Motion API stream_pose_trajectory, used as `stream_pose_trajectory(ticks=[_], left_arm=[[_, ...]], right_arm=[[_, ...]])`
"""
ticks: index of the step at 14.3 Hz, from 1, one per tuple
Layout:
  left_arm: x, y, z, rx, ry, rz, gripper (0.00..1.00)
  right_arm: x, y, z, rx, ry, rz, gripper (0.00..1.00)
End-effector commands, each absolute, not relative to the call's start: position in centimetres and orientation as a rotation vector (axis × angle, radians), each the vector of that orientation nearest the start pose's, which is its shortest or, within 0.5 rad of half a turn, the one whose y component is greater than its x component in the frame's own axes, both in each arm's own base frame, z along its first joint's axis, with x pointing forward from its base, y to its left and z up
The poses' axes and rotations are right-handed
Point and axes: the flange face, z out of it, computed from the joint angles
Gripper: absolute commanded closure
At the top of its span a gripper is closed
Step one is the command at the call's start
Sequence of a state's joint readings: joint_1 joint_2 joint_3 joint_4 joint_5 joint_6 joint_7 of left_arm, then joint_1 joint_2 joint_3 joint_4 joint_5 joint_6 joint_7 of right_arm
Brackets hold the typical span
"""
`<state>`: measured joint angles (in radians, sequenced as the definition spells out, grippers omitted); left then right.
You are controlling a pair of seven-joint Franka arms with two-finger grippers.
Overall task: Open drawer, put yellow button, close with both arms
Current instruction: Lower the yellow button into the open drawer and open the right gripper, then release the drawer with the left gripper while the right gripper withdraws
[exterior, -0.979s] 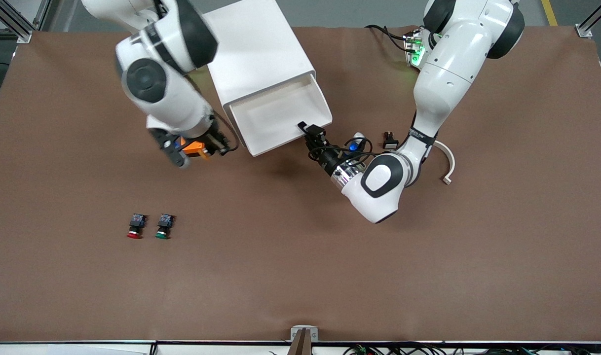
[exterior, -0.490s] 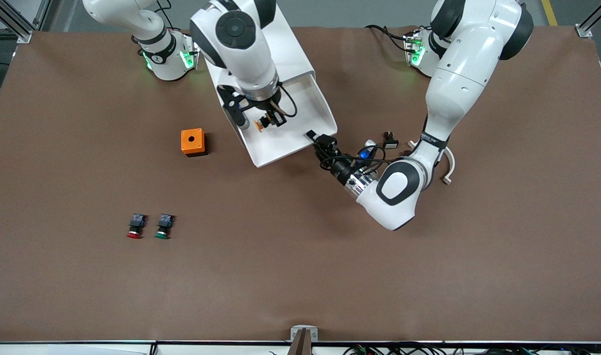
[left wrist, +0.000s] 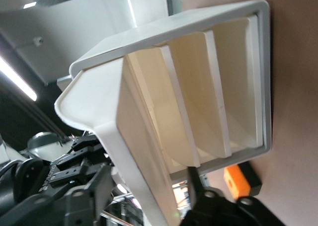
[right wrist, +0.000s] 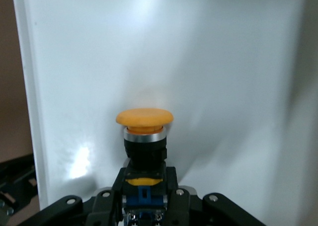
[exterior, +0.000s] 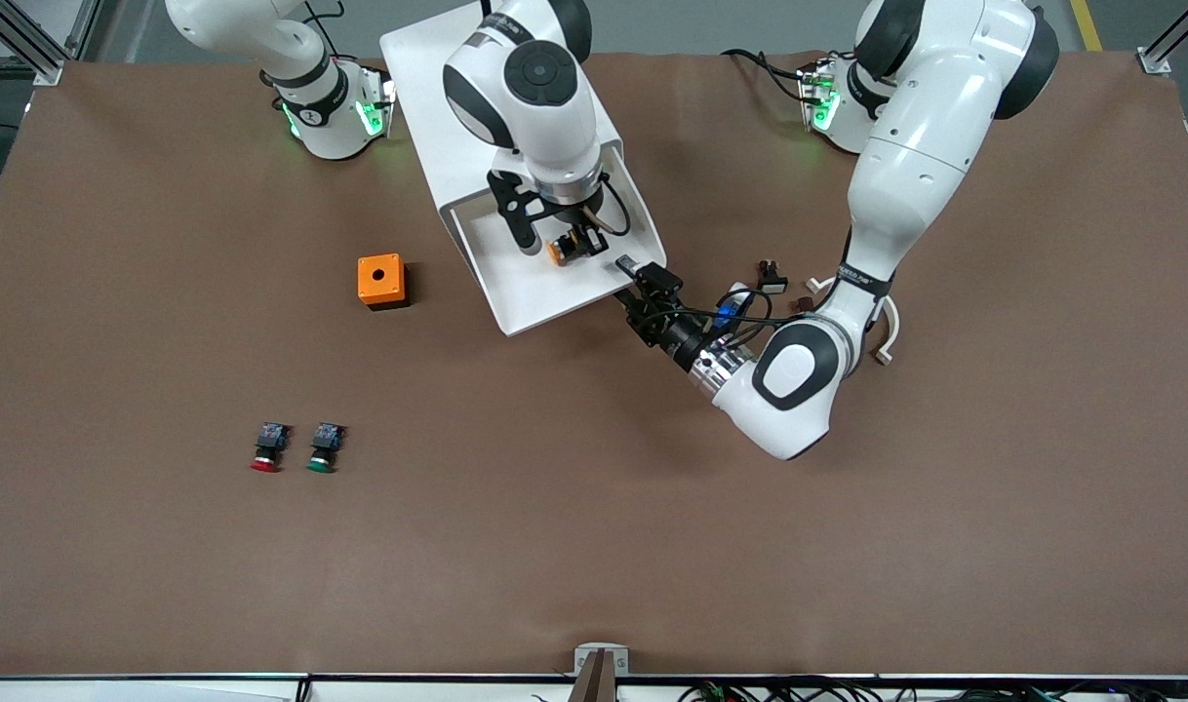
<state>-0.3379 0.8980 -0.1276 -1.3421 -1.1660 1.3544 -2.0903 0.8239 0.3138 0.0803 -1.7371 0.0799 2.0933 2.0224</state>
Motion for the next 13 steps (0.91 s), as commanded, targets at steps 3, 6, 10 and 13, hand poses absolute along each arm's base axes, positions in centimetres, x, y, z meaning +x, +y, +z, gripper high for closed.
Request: stream_pose_trajectory(ticks=[3, 6, 10, 13], left_arm=[[58.7, -37.5, 25.1, 1.612, 1.721, -2.164, 0.01], [60.6, -35.8, 26.7, 1.706, 1.432, -1.996, 0.01], [62.9, -33.2, 27.9, 1.844, 1.130, -1.716, 0.01], [63.9, -32.8, 30.0, 2.036, 0.961, -1.425, 0.01]], right_arm=[[39.4, 53.8, 40.2, -2.561, 1.706, 0.104, 0.18], [40.4, 53.5, 41.1, -2.564, 1.683, 0.066, 0.00], [45.4, 49.7, 45.1, -2.694, 1.542, 0.091, 0.00], [50.6, 43.5, 48.3, -2.835, 1.344, 0.116, 0.00]])
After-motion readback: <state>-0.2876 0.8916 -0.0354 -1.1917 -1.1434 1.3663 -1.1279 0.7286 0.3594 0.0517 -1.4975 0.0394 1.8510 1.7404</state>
